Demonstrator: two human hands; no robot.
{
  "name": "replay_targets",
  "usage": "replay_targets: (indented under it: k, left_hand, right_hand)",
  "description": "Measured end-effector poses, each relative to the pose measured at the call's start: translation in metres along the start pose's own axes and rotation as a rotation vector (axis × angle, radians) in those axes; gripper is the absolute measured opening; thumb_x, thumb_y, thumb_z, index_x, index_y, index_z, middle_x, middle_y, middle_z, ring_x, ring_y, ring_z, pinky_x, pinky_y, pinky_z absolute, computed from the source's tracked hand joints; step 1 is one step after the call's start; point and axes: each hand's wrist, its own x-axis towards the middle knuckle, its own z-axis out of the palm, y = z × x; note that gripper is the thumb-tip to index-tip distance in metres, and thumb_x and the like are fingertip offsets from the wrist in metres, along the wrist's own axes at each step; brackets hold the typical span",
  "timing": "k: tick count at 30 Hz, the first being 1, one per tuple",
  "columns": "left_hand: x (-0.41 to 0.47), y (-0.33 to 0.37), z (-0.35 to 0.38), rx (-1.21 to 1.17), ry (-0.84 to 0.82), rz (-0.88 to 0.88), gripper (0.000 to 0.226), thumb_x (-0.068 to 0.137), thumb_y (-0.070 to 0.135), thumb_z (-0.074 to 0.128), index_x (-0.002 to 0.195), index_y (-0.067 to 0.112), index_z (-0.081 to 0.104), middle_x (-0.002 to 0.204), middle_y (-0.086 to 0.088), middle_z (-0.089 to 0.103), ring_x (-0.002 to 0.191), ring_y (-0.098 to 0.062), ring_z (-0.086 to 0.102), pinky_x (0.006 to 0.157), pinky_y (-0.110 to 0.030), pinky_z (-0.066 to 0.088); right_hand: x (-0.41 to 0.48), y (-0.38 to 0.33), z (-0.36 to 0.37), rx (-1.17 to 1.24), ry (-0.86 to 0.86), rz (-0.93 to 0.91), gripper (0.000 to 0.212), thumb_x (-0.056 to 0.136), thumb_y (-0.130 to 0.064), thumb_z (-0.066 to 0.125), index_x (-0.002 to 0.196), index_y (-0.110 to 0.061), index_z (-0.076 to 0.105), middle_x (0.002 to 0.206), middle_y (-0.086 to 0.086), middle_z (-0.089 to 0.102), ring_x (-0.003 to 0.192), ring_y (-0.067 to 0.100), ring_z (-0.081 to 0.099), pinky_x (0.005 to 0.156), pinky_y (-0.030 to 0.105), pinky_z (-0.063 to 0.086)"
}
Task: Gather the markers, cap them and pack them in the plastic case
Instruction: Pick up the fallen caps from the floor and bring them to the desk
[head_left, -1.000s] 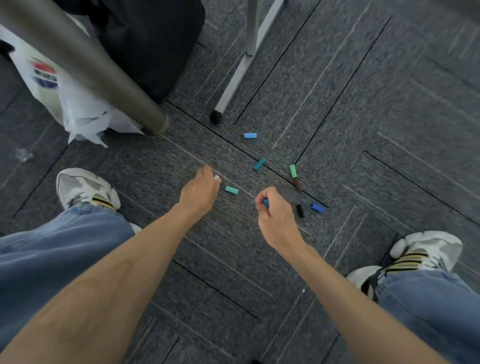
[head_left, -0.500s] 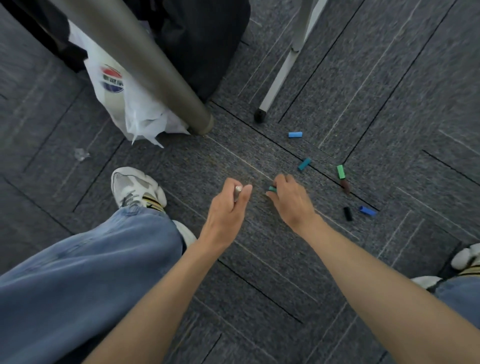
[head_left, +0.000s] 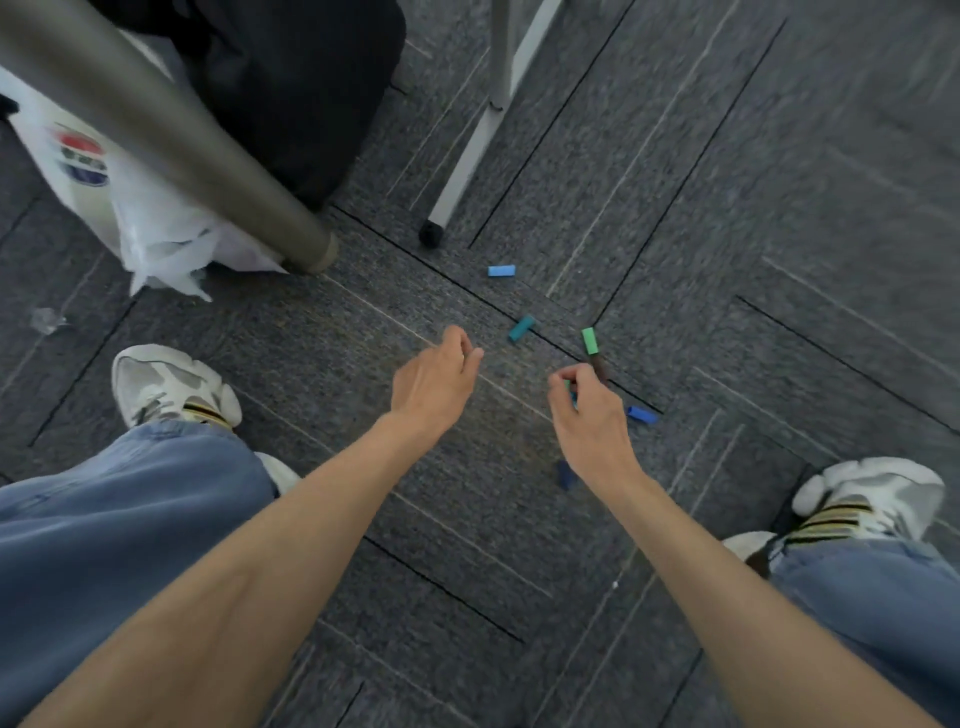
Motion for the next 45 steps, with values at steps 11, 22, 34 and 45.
replay_targets:
  k: [11,22,34,45]
  left_hand:
    - [0.059,0.068,0.026,0.529,-0.084,0.017,0.074,0.094,0.061,0.038,0.145,0.01,0.024,0.11,-0.012,0.064,0.093,-0.03,0.063,0.062,-0.036,0.039]
    - [0.029,0.057,0.019,0.004,-0.079,0.214,0.024,0.102,0.034,0.032,0.095,0.014,0.043,0.064,-0.002,0.053,0.055,-0.023,0.047,0.05,-0.035,0.03]
    - [-0.044,0.034,0.016,-0.409,-0.109,0.192,0.032,0.102,0.036,0.037,0.087,0.011,0.047,0.057,0.001,0.053,0.04,-0.009,0.038,0.045,-0.03,0.027]
    - [0.023,0.096,0.05,0.092,-0.09,-0.028,0.043,0.099,0.055,0.034,0.094,0.017,0.053,0.088,-0.004,0.061,0.081,-0.028,0.056,0.067,-0.037,0.041]
  right_hand:
    - [-0.01,0.048,-0.048,0.086,0.1,0.067,0.029,0.097,-0.048,0.052,0.087,-0.02,0.046,0.064,-0.001,0.051,0.054,0.015,0.045,0.052,0.031,0.035]
    - [0.029,0.044,-0.041,-0.31,0.101,0.134,0.026,0.098,-0.045,0.051,0.101,-0.021,0.042,0.088,0.003,0.061,0.076,0.028,0.059,0.062,0.036,0.045]
    - [0.036,0.025,-0.037,-0.146,-0.032,0.113,0.029,0.096,-0.037,0.043,0.081,-0.012,0.05,0.074,0.007,0.058,0.067,0.028,0.053,0.055,0.036,0.034]
    - [-0.012,0.045,-0.092,0.485,0.071,0.163,0.045,0.101,-0.036,0.05,0.063,-0.012,0.044,0.048,-0.003,0.045,0.045,0.012,0.04,0.048,0.026,0.034]
